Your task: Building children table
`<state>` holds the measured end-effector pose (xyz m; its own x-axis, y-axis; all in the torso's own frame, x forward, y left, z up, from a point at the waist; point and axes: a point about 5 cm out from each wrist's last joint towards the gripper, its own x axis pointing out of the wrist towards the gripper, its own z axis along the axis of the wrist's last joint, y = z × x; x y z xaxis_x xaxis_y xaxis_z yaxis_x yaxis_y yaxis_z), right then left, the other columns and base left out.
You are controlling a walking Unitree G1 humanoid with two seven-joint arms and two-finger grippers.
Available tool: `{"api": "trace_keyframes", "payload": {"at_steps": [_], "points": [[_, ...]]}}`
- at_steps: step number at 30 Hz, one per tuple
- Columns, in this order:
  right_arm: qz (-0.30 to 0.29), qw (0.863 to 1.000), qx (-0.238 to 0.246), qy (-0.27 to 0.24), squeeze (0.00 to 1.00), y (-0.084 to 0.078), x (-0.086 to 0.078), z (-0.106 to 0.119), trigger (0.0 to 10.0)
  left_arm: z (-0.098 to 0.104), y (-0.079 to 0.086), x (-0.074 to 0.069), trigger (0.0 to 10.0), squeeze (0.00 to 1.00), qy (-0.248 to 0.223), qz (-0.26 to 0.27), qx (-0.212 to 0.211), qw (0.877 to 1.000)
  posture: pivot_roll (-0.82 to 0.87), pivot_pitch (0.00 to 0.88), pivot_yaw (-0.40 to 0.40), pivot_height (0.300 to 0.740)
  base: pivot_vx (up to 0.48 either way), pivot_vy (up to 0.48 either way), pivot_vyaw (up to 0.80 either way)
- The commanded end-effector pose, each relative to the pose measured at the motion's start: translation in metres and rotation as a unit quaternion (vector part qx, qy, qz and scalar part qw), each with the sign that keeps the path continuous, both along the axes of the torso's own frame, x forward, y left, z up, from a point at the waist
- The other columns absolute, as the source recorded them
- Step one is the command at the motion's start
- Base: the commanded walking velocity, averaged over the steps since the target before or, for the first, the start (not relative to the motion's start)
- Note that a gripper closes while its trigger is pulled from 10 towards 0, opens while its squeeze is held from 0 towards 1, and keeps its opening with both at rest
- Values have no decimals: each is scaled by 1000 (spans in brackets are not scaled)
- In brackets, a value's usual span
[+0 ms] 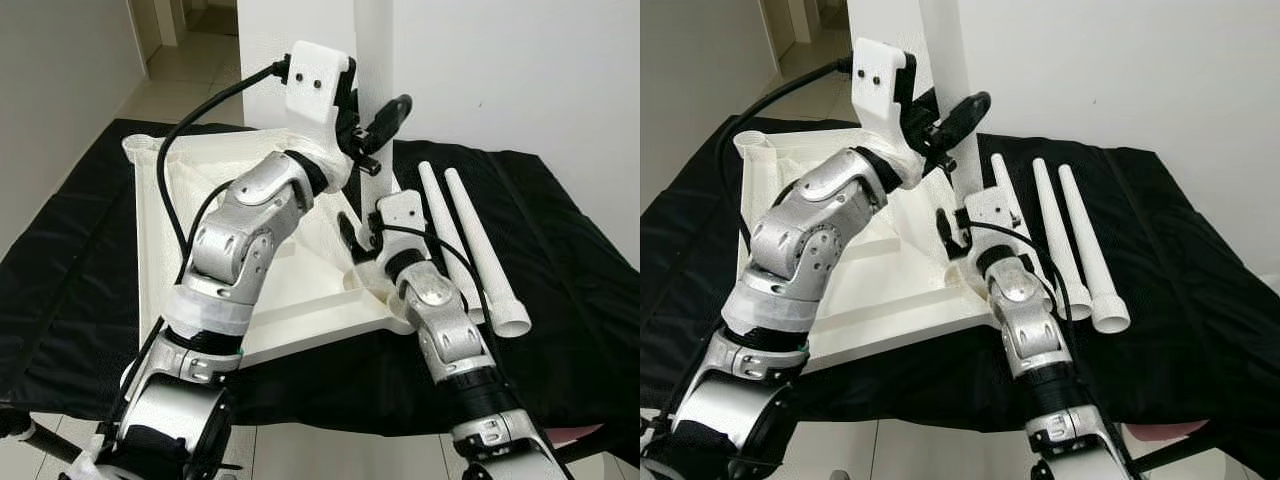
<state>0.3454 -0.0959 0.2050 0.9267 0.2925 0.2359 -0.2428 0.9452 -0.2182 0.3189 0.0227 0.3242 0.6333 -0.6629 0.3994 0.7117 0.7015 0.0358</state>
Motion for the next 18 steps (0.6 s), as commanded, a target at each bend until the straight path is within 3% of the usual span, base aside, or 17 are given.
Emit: {"api": "trace_keyframes", "payload": {"at_steps": [1, 17, 18], "points": [[-6, 1000, -9, -8, 0, 0, 1, 1, 10000, 9, -1, -3, 10000, 0, -12, 25, -6, 1000, 46, 0, -45, 740, 0, 0, 0], [-15, 1000, -8, -6, 0, -1, 1, -6, 10000, 10, -3, -4, 10000, 0, -10, 31, -9, 999, 42, 0, -39, 740, 0, 0, 0], [-14, 1000, -8, -3, 0, -1, 1, -7, 4392, 10, -3, -5, 10000, 0, -9, 31, -10, 999, 42, 0, -39, 740, 0, 0, 0]]}}
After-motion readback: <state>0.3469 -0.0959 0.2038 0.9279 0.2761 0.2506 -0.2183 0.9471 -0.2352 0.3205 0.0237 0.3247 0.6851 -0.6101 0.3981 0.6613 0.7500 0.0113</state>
